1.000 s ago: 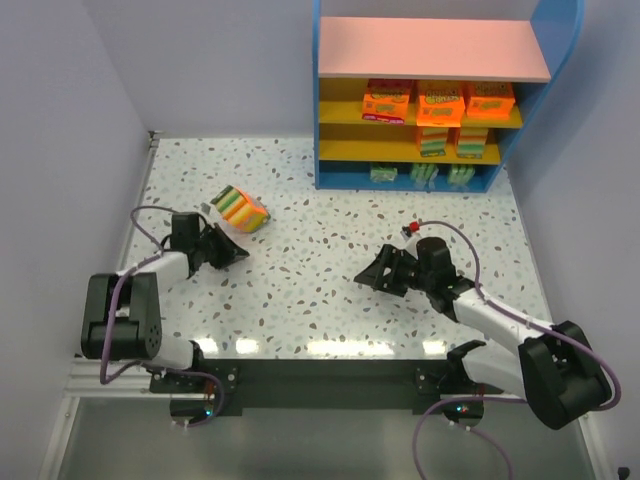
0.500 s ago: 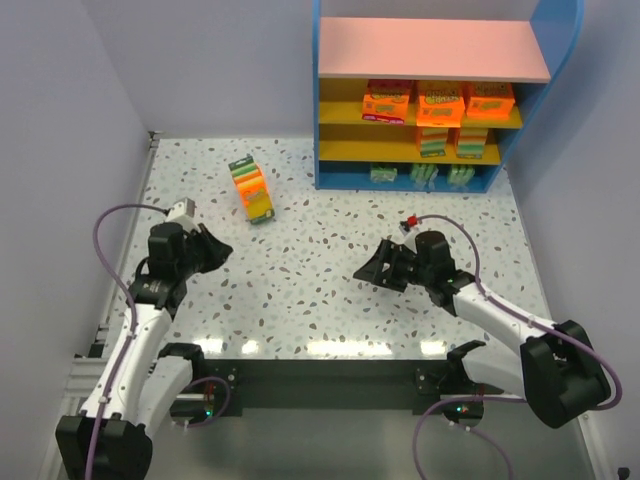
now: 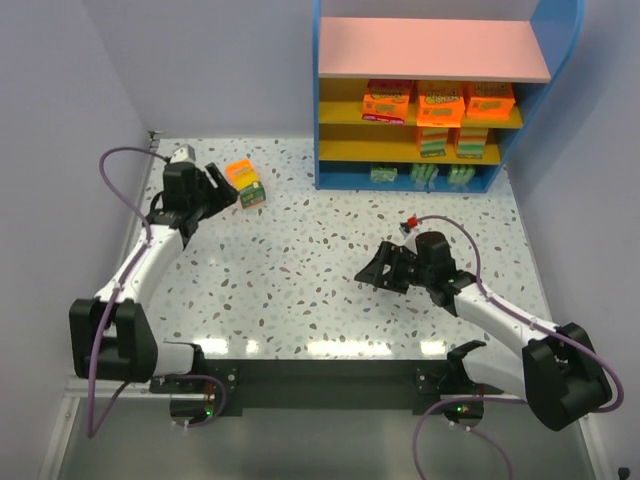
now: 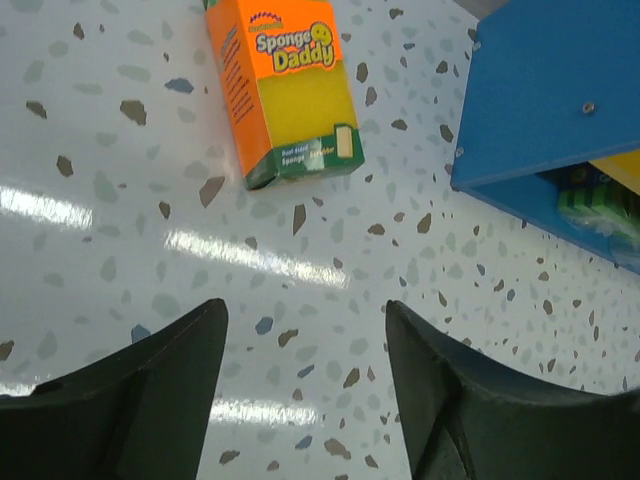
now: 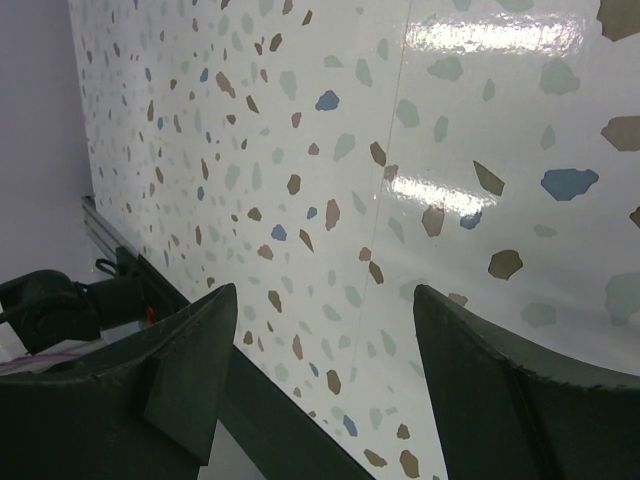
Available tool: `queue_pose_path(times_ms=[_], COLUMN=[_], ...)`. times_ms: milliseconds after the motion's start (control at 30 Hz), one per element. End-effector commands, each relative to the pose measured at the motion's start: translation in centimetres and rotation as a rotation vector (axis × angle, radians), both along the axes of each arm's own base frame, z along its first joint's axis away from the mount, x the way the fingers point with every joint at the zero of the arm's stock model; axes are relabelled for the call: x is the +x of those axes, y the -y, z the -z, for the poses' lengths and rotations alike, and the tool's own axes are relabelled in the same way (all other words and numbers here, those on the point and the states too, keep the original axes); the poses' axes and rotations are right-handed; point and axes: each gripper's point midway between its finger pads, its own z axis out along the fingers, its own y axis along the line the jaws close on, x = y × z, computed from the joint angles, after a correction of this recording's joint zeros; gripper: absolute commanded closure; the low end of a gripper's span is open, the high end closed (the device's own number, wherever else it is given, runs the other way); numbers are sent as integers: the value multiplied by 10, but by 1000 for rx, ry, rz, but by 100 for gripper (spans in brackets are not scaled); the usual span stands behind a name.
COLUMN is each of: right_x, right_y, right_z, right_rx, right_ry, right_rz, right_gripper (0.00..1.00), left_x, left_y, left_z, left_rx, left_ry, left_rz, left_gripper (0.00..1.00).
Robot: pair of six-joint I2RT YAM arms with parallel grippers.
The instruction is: Place and organize the cleaning sponges onto the shelf
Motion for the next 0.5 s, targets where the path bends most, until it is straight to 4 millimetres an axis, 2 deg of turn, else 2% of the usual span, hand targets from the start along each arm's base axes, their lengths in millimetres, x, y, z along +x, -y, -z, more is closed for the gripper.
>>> queue_pose_path(times_ms=[0,67,100,167,200,233,300,333,467], right_x=[4,4,4,3,4,2,1,1,-1], right_y=[0,-2,-1,-1,-2,-2,-2,-2,-1], right_z=[-10,-10,-10,-9,-10,-7,-6,-5,-3], right_rx=[-1,2,3,3,10,11,12,12,17], right_ry=[40,42,42,40,45,37,39,35,32], right_rz=[-12,-17,-17,-18,-21,-21,-19,-18,-13], right_gripper=[25,25,25,25,25,25,25,25,25], left_x=[51,72,82,98,102,110,116,118,127], left_y=[-5,-12,-17,-26,-28,-31,-29,-24,-16], left_z=[-38,-27,-8,-5,1,15,27,43,69], left_rx=[50,61,73,61,55,39,16,-5,-42], left_ry=[125,96,53,49,36,5,-20,-47,-58], left_rz=[-6,-24,-43,-73,-81,-97,-97,-78,-47], left_gripper=[29,29,29,29,29,30,31,33,37])
